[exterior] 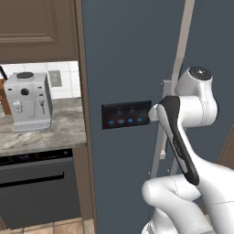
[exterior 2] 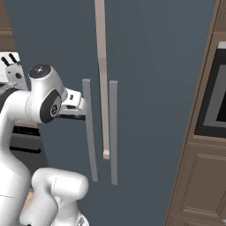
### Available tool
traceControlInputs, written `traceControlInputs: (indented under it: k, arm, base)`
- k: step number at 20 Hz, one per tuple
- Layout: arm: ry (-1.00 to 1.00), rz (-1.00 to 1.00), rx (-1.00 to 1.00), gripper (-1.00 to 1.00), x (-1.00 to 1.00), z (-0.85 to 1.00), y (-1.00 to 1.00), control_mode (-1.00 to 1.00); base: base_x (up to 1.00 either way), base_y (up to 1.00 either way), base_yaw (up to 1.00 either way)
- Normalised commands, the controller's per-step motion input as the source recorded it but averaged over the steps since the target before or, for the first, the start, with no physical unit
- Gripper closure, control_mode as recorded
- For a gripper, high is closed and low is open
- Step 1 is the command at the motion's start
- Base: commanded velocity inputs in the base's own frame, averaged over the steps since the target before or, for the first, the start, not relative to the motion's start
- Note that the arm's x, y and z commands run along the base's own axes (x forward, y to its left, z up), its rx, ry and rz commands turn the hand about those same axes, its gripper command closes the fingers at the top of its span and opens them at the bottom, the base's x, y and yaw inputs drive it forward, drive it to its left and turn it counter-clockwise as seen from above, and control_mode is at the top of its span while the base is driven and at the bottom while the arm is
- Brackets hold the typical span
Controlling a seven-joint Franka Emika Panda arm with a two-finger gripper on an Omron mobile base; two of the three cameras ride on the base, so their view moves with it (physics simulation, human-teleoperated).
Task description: Open the freezer door, pick up the ice cube tray from the freezer, and place it on the dining counter.
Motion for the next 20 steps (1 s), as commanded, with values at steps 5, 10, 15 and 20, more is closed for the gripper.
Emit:
traceControlInputs:
  k: [5, 10, 15, 20]
  arm:
    - [0.0, 0.0, 0.0, -1.0, 0.0, 0.0, 0.0, 1.0]
    - [0.0, 0.0, 0.0, -1.0, 0.0, 0.0, 0.0, 1.0]
    - [0.0, 0.0, 0.0, -1.0, 0.0, 0.0, 0.0, 1.0]
    - [0.0, 0.0, 0.0, -1.0, 0.0, 0.0, 0.0, 1.0]
  base:
    - [-0.36, -0.33, 0.0]
    - [-0.57, -0.56, -0.01]
    - [-0.1, -0.79, -0.01]
    - [0.05, -0.28, 0.0]
